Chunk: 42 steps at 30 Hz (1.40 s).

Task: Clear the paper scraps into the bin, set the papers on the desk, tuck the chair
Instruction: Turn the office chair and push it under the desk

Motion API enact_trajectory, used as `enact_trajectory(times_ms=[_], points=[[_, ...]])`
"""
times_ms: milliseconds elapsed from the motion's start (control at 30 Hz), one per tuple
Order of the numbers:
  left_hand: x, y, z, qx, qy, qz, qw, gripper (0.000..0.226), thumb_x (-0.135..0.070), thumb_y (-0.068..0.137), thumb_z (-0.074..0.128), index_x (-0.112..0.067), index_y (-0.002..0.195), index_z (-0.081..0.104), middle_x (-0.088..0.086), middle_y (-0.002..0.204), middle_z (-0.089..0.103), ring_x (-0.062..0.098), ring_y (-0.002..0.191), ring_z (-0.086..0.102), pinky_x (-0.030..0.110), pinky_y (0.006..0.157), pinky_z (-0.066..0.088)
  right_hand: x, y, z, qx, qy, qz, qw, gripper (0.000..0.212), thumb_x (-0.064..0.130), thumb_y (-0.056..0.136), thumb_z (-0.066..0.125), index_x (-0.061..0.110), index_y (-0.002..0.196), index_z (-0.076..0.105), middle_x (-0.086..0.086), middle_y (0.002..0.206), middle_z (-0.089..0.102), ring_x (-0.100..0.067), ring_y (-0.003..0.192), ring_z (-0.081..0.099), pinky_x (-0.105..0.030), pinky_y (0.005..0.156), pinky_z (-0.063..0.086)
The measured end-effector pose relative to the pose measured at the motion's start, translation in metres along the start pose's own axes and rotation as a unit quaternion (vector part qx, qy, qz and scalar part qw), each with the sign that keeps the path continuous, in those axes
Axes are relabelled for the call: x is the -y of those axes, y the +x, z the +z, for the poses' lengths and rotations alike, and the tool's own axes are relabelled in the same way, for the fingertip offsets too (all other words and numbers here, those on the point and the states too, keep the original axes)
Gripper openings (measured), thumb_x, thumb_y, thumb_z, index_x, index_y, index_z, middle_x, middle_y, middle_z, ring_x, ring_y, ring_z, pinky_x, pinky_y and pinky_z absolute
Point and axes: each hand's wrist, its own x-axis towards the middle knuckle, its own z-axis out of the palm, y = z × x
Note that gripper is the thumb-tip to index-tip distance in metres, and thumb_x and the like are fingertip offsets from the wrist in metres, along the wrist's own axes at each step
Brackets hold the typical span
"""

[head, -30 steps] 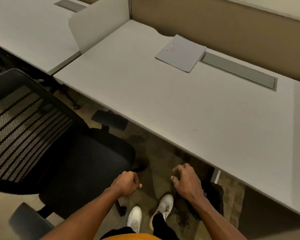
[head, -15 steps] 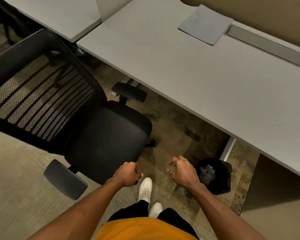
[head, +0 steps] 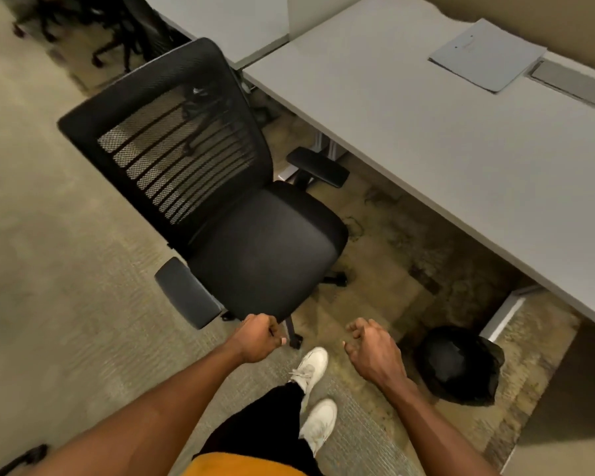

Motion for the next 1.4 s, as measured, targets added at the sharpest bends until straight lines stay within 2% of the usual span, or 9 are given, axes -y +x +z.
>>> enact_trajectory(times_ms=[167,300,433,667,900,1067,1200,1333,1400], points=[[0.041,-0.034,-0.004,-0.023,-0.017,-0.020,0.999,0.024,-0.039,0.093,0.077,-0.017,0.086,0.069,-0.005,0.078,0.067,0.013,0.074,0.061,0.028,0.071,0.044,0.028,-0.025,0.036,0.027,0.005,-0.026,0.999,0.037,0.033,0.093,0.071,0.025,0.128,0.060,0.002,0.126,0.064,-0.021,0.117,0.062,-0.039,0.095,0.056],[0.074,-0.056,-0.013,-0.036,-0.029,-0.029,0.999,0.024,-0.036,0.094,0.075,-0.013,0.089,0.072,0.004,0.086,0.074,0.021,0.082,0.068,0.037,0.078,0.053,0.056,-0.037,0.061,0.035,0.006,-0.043,0.998,0.040,0.030,0.092,0.072,0.024,0.128,0.058,0.000,0.123,0.065,-0.022,0.114,0.064,-0.043,0.094,0.058],[0.105,-0.072,-0.023,-0.054,-0.047,-0.019,0.997,0.021,-0.033,0.094,0.077,-0.012,0.090,0.072,0.005,0.092,0.076,0.022,0.089,0.072,0.044,0.086,0.059,0.088,-0.042,0.083,0.034,-0.007,-0.072,0.997,0.040,0.028,0.090,0.071,0.025,0.128,0.058,0.004,0.119,0.067,-0.019,0.111,0.064,-0.034,0.088,0.054],[0.177,-0.085,-0.065,-0.045,-0.024,-0.006,0.999,0.023,-0.035,0.096,0.074,-0.012,0.094,0.073,0.004,0.094,0.076,0.021,0.089,0.073,0.042,0.087,0.060,0.167,-0.045,0.120,0.024,-0.008,-0.064,0.998,0.037,0.031,0.091,0.068,0.026,0.124,0.054,0.001,0.120,0.064,-0.022,0.107,0.063,-0.033,0.078,0.048],[0.248,-0.087,-0.130,-0.057,-0.009,0.022,0.998,0.017,-0.032,0.097,0.074,-0.014,0.094,0.074,0.000,0.091,0.076,0.016,0.085,0.072,0.028,0.075,0.053,0.257,-0.050,0.159,0.002,0.020,-0.037,0.999,0.047,0.035,0.093,0.068,0.029,0.136,0.052,0.002,0.127,0.062,-0.023,0.118,0.062,-0.044,0.097,0.056],[0.283,-0.091,-0.159,-0.051,0.000,0.034,0.998,0.017,-0.029,0.098,0.074,-0.012,0.095,0.074,0.003,0.094,0.076,0.020,0.087,0.073,0.041,0.086,0.061,0.304,-0.048,0.179,-0.012,0.023,-0.038,0.999,0.047,0.036,0.092,0.069,0.026,0.135,0.052,0.001,0.126,0.064,-0.023,0.118,0.063,-0.042,0.096,0.055],[0.301,-0.086,-0.175,-0.054,-0.018,0.026,0.998,0.017,-0.029,0.098,0.075,-0.012,0.094,0.074,0.002,0.092,0.076,0.018,0.084,0.074,0.044,0.086,0.063,0.323,-0.041,0.187,-0.003,0.016,-0.040,0.999,0.051,0.038,0.091,0.072,0.026,0.137,0.053,0.001,0.129,0.065,-0.023,0.120,0.064,-0.044,0.099,0.055],[0.307,-0.070,-0.192,-0.069,-0.022,0.016,0.997,0.022,-0.038,0.095,0.076,-0.016,0.091,0.074,0.000,0.089,0.077,0.017,0.084,0.073,0.045,0.085,0.063,0.328,-0.022,0.189,0.012,0.006,-0.037,0.999,0.057,0.042,0.090,0.074,0.028,0.139,0.049,0.000,0.132,0.064,-0.024,0.123,0.062,-0.044,0.099,0.055],[0.306,-0.060,-0.206,-0.076,-0.042,0.017,0.996,0.033,-0.053,0.089,0.079,-0.020,0.088,0.073,-0.003,0.087,0.077,0.013,0.083,0.073,0.037,0.080,0.062,0.329,-0.009,0.188,0.020,0.003,-0.036,0.999,0.064,0.043,0.089,0.074,0.026,0.144,0.045,-0.002,0.138,0.061,-0.026,0.128,0.059,-0.044,0.100,0.055]])
